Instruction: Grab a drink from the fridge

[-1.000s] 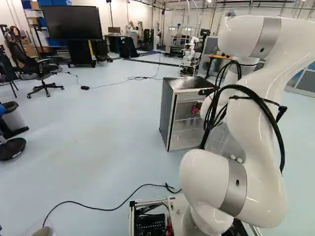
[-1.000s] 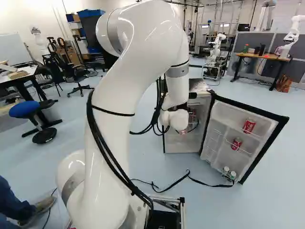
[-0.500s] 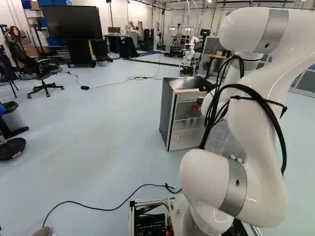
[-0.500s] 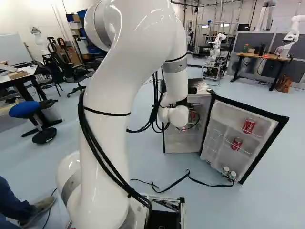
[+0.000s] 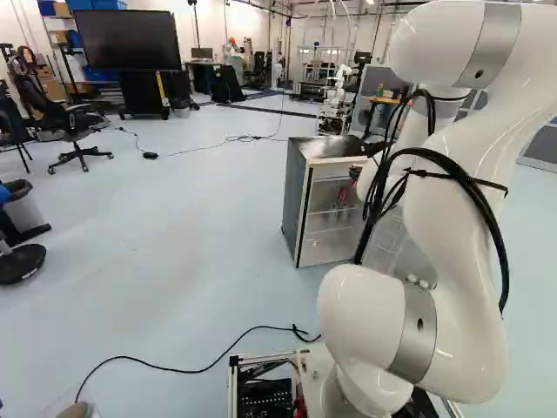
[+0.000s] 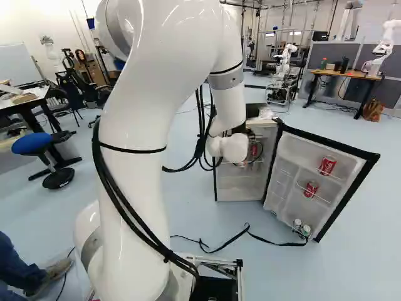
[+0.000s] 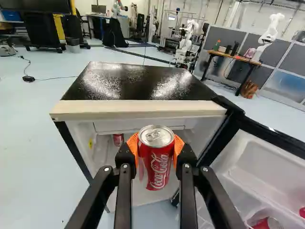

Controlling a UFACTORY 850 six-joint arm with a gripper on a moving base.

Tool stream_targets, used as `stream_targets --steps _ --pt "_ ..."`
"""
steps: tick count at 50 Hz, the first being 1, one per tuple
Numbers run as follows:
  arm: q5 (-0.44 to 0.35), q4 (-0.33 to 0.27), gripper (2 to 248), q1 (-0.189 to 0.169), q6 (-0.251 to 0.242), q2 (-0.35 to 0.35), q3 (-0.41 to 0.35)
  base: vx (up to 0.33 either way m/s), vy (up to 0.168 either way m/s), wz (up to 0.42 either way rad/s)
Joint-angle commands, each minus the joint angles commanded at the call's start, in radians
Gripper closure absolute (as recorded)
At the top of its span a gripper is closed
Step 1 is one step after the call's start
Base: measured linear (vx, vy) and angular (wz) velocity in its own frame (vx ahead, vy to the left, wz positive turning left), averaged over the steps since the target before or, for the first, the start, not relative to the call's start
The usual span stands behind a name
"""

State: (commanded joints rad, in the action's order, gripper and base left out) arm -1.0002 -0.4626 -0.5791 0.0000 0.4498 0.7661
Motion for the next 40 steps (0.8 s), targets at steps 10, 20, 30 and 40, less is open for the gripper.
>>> stream_targets --steps 10,20,30,40 --pt "0.0 0.0 157 0.003 0.0 -0.017 0.006 0.0 0.0 0.0" --pt "0.0 0.0 157 0.007 0.0 -0.032 0.013 0.0 0.0 0.0" --pt "0.0 0.008 157 0.019 0.0 -0.049 0.02 0.0 0.0 0.0" --pt "0.0 0.045 157 0.041 0.0 -0.065 0.026 0.0 0.0 0.0"
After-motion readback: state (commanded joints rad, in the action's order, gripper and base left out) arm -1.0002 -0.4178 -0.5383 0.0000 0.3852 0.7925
